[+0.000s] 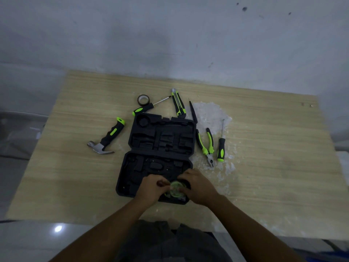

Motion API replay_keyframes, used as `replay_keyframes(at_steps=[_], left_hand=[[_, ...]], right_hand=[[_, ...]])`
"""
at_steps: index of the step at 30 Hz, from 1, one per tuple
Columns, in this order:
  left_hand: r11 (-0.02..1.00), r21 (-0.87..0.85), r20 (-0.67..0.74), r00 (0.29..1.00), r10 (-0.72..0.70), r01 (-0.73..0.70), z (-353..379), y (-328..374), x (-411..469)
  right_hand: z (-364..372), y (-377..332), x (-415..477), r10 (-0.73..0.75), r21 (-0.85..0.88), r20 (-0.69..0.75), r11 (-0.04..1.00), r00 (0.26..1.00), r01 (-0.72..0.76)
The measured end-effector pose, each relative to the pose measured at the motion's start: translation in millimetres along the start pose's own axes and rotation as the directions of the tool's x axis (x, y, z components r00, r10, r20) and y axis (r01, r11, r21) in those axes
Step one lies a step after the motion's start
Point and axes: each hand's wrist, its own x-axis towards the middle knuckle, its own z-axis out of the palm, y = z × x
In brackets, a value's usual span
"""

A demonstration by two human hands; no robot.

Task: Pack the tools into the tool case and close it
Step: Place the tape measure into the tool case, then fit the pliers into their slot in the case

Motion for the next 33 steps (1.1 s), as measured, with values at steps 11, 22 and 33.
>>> replay_keyframes(at_steps=[11, 22, 33], left_hand=[[1.0, -0.01, -0.113, 0.994, 0.009, -0.01, -16, 14, -4], [0.998, -0.018, -0.146, 0.988, 0.059, -0.062, -32, 20, 5], [0.998, -0.028, -0.153, 0.987, 0.043, -0.048, -45, 13, 13]], right_hand=[[-51, 41, 30, 0.503, 0.19, -0.366, 0.864, 0.783, -0.466], [-51, 49, 53, 0.512, -0.142, -0.247, 0.821, 0.823, -0.553], [-44, 36, 25, 0.141, 0.169, -0.328, 0.982, 0.934, -0.088]])
